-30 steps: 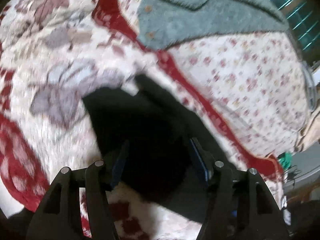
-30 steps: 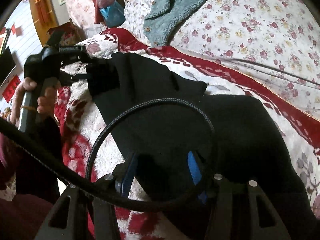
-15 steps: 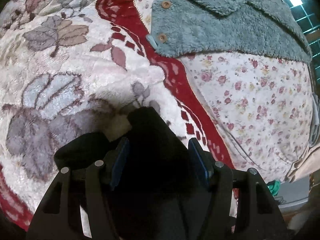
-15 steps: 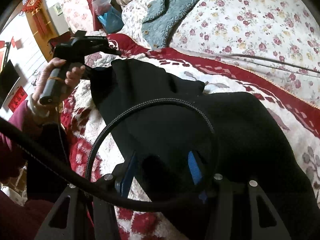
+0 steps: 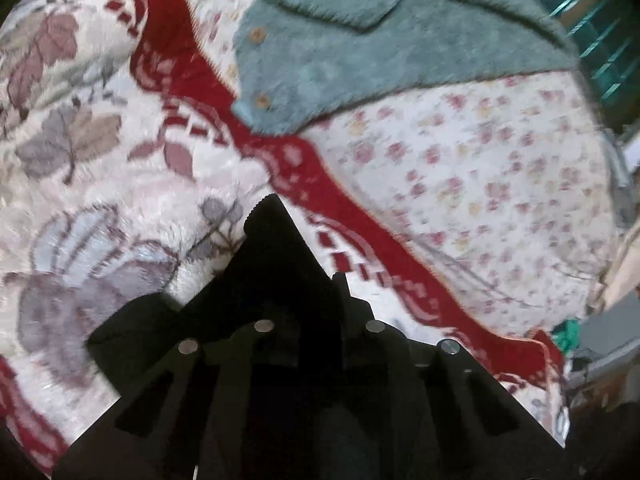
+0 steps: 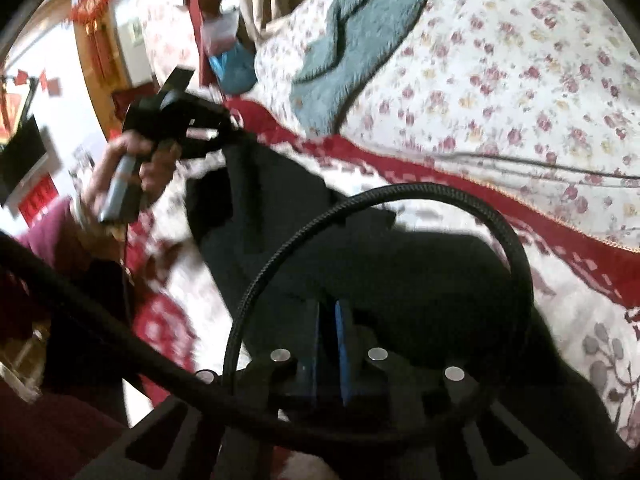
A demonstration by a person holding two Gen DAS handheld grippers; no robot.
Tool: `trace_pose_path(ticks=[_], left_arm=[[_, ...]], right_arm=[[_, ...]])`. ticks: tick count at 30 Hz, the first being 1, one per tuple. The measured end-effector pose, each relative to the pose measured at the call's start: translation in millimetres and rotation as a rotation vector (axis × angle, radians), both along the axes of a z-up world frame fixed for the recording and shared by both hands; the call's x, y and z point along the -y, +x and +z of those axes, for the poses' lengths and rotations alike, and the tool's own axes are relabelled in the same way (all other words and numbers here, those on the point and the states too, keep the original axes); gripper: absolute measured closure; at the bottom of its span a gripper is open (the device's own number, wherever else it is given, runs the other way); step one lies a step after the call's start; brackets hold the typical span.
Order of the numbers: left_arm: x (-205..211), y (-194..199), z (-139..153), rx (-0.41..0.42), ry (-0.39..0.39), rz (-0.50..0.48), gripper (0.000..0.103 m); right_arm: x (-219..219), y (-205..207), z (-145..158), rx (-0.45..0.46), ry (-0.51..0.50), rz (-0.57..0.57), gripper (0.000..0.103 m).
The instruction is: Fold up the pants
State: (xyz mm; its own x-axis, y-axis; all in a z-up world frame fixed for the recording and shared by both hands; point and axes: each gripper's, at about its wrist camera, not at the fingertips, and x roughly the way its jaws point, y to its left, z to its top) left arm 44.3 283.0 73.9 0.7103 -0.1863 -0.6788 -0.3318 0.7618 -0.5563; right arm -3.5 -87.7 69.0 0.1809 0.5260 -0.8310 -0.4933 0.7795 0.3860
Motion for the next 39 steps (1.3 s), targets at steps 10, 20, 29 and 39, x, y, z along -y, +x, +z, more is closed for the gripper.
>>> trace_pose_path(ticks=[10, 20, 29, 39], left_arm=[[-19, -80, 12, 0.028, 0.063, 0.053, 0.092], [-27, -81, -35, -0.092, 0.087, 0.080, 0.070], [15, -106, -1, -0.016, 0.127, 0.037, 0.063], [107, -84, -10, -0.048, 0.111, -0.191, 0.061]], right_arm=[[2, -16, 43, 0.017, 0.087, 0.001, 0.098], [-11, -28, 7, -0.043, -0.104, 0.013, 0.055], [-16, -38, -6, 0.056, -0.262, 0.120, 0.055], [-3, -21, -1, 0.021, -0.079, 0.051, 0.098]])
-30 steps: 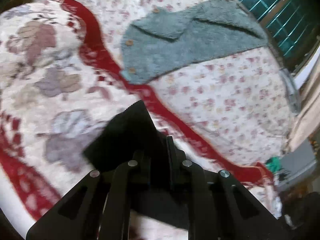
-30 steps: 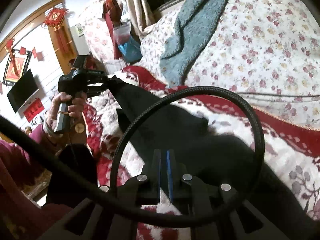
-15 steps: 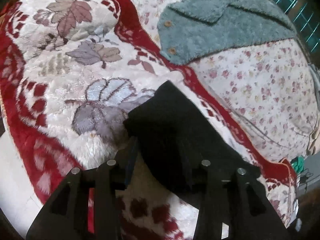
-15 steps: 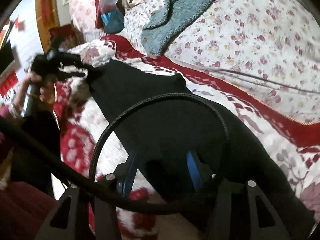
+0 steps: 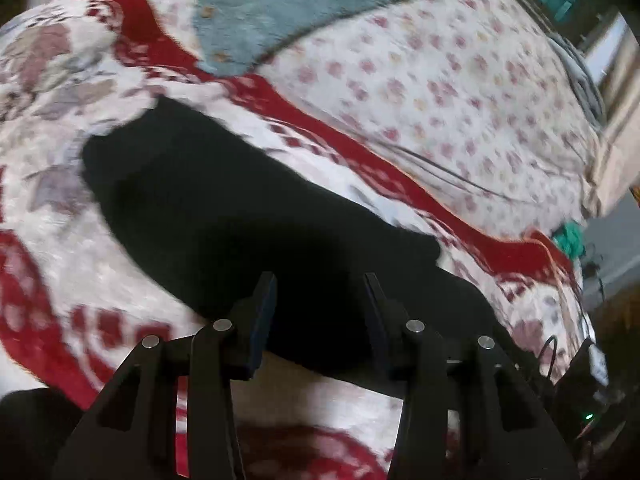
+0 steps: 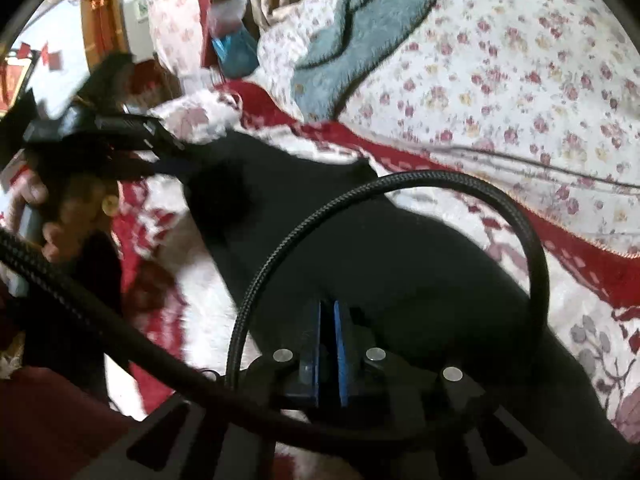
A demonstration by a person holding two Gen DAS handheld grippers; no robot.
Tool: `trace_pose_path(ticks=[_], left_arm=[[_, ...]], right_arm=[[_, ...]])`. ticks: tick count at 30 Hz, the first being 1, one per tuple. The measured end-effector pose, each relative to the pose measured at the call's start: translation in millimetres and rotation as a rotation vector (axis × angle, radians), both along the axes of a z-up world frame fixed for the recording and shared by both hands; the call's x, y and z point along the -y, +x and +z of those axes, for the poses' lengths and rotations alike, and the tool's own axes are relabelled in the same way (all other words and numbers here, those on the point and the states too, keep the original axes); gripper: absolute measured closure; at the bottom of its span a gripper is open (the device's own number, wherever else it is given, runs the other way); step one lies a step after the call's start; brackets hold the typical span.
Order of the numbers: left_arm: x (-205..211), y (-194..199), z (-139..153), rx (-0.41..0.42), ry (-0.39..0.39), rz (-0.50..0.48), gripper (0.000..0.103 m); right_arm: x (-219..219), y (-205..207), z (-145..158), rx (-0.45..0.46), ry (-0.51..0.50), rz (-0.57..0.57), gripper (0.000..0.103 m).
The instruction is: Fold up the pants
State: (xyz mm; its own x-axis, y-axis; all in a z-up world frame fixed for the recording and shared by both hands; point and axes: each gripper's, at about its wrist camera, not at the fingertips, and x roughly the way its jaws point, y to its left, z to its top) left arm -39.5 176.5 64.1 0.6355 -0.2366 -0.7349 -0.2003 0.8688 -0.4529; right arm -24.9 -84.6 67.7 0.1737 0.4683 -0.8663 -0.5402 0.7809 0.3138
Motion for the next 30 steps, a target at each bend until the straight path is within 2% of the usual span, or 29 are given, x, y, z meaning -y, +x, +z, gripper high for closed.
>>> trace_pose_path(ticks=[4, 6, 8, 10, 11, 12, 13, 15, 18, 20, 22, 26, 28, 30], left_arm=[[25, 0, 8, 0.031, 0.005, -0.049, 0.060], [33, 1, 7, 0.031, -0.007, -0.062, 0.061], [40, 2, 3, 0.014, 0.001, -0.081, 0.060], [46, 2, -3, -0.008, -0.007, -0.090, 0.061], [45, 0, -5, -0.013, -0.021, -0.093, 0.060], [47, -1, -8, -0.028, -0.052, -0.101, 0.060], [49, -3, -12, -0.041, -0.076, -0.106, 0.061], [53, -8, -19, -0.063, -0.137, -0.122, 0.060], [65, -17, -30, -0.101, -0.195, -0.158, 0.057], [72, -19, -35, -0.123, -0.238, -0.190, 0.048], [81, -18, -39, -0.137, -0.277, -0.217, 0.047], [95, -12, -37, -0.125, -0.258, -0.207, 0.046], [101, -7, -38, -0.134, -0.268, -0.200, 0.045], [102, -4, -40, -0.135, -0.286, -0.188, 0.044]], right_arm=[[8, -8, 27, -0.016, 0.078, -0.010, 0.102], [8, -12, 27, -0.046, 0.102, -0.005, 0.102], [6, -18, 21, -0.038, 0.051, -0.003, 0.102], [4, -23, 16, 0.045, -0.089, -0.030, 0.095], [2, -23, 13, 0.070, -0.158, -0.021, 0.091], [0, -23, 10, 0.083, -0.192, -0.004, 0.079], [-3, -25, 7, 0.097, -0.224, 0.033, 0.071], [-8, -29, 6, 0.110, -0.233, 0.071, 0.064], [-13, -38, 4, 0.173, -0.295, 0.110, 0.061], [-15, -44, -3, 0.205, -0.360, 0.159, 0.060], [-9, -46, -6, 0.220, -0.340, 0.160, 0.060], [5, -33, -9, 0.242, -0.327, 0.071, 0.060], [11, -26, -11, 0.215, -0.297, 0.044, 0.060], [21, -20, -8, 0.180, -0.224, -0.006, 0.060]])
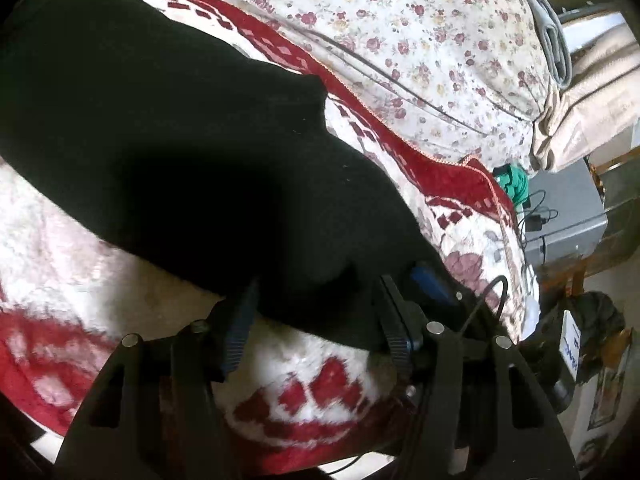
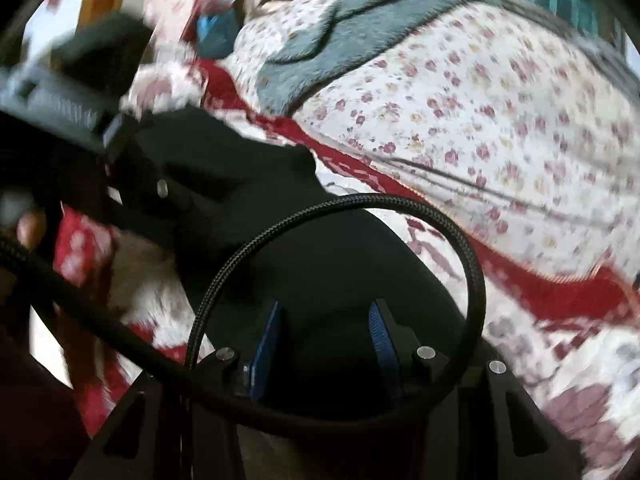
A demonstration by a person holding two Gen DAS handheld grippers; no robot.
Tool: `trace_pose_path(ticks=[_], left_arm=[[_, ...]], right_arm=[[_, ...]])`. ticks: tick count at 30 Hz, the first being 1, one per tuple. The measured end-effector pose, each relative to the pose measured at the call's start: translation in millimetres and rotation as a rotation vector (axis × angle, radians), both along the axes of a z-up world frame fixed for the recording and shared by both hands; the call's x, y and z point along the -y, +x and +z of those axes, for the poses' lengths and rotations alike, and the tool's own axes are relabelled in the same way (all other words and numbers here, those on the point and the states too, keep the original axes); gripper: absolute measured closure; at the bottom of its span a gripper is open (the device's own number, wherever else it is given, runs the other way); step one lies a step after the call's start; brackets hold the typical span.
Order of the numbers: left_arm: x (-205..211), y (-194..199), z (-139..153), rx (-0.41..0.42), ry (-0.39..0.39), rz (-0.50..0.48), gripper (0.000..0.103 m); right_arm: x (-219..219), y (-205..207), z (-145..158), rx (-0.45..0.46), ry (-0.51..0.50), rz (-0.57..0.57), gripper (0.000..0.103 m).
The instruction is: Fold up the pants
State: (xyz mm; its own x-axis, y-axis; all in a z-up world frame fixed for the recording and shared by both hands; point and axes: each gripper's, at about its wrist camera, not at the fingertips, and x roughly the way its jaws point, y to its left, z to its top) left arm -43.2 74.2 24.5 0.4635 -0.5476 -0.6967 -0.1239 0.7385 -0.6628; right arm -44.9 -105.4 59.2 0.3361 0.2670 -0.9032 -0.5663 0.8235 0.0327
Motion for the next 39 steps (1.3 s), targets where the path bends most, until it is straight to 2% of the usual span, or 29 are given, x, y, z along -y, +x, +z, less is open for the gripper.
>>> trace_pose_path(ticks=[1, 2, 5, 7, 10, 14, 17, 19, 21, 24, 28, 31, 36, 39], left_arm=[[1, 2, 0, 0.002, -0.008, 0.009, 0.040], [1, 4, -1, 0.001, -0.028, 0.016, 0.032], [0, 8, -4, -0.007, -0.105, 0.065, 0.019], [-1, 11, -5, -0.008, -0.132, 0.084, 0.017], [-2, 15, -6, -0.025, -0.148, 0.098, 0.017], [-8, 9, -7, -0.046, -0.225, 0.126, 0.017], [-9, 4, -12, -0.061, -0.251, 0.128, 0.017], [-13, 1, -6, -0.063, -0.280, 0.139, 0.017], [-15, 0, 4, -0.036, -0.318, 0.134, 0.017], [-10, 1, 12, -0.013, -0.333, 0.124, 0.017], [9, 3, 3, -0.053, -0.357, 0.085, 0.017], [17, 6, 0, -0.054, -0.391, 0.080, 0.017], [23, 17, 1, -0.001, -0.339, 0.105, 0.017], [25, 25, -7, -0.027, -0.333, 0.121, 0.017]], right_arm=[[8, 3, 2, -0.011, 0.049, -0.029, 0.060], [9, 5, 3, -0.013, 0.061, -0.040, 0.060], [21, 10, 2, -0.041, 0.073, -0.085, 0.060], [30, 9, 3, -0.065, 0.108, -0.108, 0.058], [29, 0, 7, -0.059, 0.090, -0.078, 0.052], [16, -11, 4, -0.058, 0.046, 0.011, 0.052], [3, -18, -2, 0.013, -0.073, 0.085, 0.048], [0, -18, -4, 0.074, -0.149, 0.092, 0.040], [1, -18, -3, 0.117, -0.194, 0.095, 0.039], [9, -7, -5, 0.118, -0.160, 0.058, 0.039], [27, 11, 4, 0.092, -0.038, -0.053, 0.039], [31, 16, 5, 0.071, 0.002, -0.077, 0.039], [27, 18, 1, 0.042, 0.009, -0.066, 0.039], [28, 13, -1, -0.001, 0.028, -0.068, 0.039]])
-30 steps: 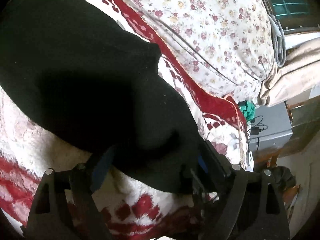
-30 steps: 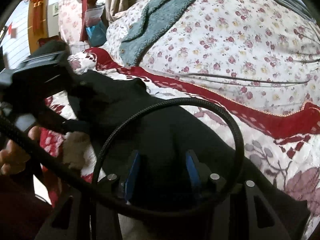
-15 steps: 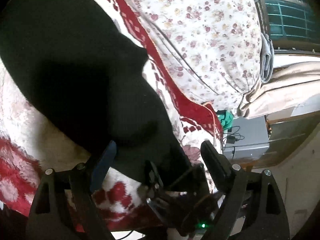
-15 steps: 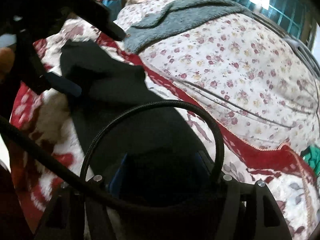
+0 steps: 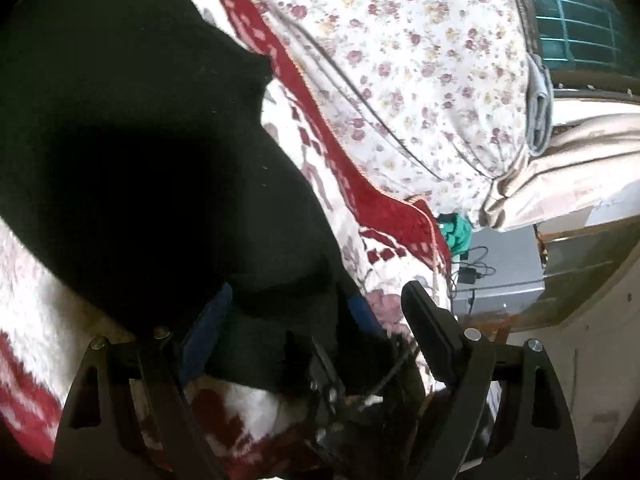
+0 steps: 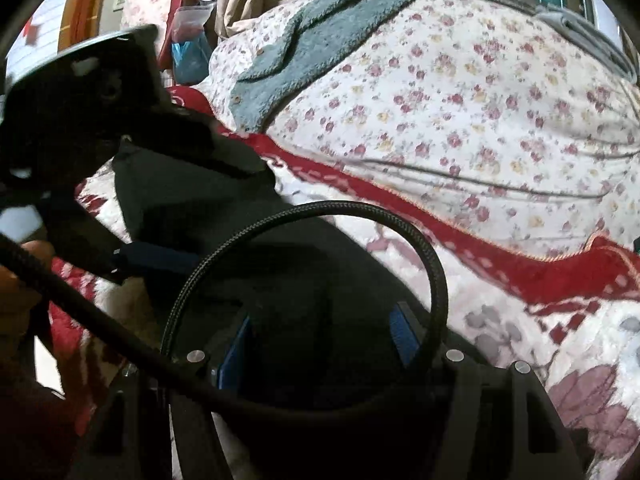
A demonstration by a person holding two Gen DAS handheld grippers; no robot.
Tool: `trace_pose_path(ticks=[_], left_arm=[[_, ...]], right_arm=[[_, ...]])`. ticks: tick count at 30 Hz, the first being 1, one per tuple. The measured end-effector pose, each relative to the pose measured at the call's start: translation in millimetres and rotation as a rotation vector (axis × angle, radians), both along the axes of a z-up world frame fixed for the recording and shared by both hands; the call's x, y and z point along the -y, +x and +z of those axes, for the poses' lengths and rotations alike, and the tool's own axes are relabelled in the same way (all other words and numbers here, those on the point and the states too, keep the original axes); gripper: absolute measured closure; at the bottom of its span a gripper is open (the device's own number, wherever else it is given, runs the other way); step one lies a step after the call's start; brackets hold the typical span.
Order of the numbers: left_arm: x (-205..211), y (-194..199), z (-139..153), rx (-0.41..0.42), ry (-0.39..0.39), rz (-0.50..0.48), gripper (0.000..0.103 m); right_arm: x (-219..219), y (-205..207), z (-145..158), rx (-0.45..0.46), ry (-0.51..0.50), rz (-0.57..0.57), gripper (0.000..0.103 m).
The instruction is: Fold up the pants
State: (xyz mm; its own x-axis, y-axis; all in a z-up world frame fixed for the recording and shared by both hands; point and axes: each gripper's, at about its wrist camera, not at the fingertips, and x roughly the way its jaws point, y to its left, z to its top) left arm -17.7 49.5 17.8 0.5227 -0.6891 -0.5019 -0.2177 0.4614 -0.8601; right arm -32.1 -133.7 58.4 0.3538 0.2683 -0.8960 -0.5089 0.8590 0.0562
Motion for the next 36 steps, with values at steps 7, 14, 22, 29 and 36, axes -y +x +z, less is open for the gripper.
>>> trace_pose_path(ticks=[7, 14, 22, 29, 36], left_arm=[[-2, -9, -3, -0.023, -0.027, -0.010, 0.017], [5, -6, -6, -0.024, -0.039, -0.011, 0.017], [-3, 7, 4, 0.018, 0.045, 0.051, 0.017], [12, 22, 3, 0.028, 0.267, -0.079, 0.088], [5, -3, 18, 0.079, 0.301, -0.124, 0.092]], right_arm=[[-2, 0, -6, -0.021, 0.001, 0.007, 0.044], [14, 17, 0, -0.032, 0.114, -0.093, 0.046], [12, 17, -6, -0.095, 0.135, -0.085, 0.046], [-8, 10, -11, -0.087, 0.065, 0.020, 0.087], [-6, -5, 21, -0.091, 0.125, 0.040, 0.094]])
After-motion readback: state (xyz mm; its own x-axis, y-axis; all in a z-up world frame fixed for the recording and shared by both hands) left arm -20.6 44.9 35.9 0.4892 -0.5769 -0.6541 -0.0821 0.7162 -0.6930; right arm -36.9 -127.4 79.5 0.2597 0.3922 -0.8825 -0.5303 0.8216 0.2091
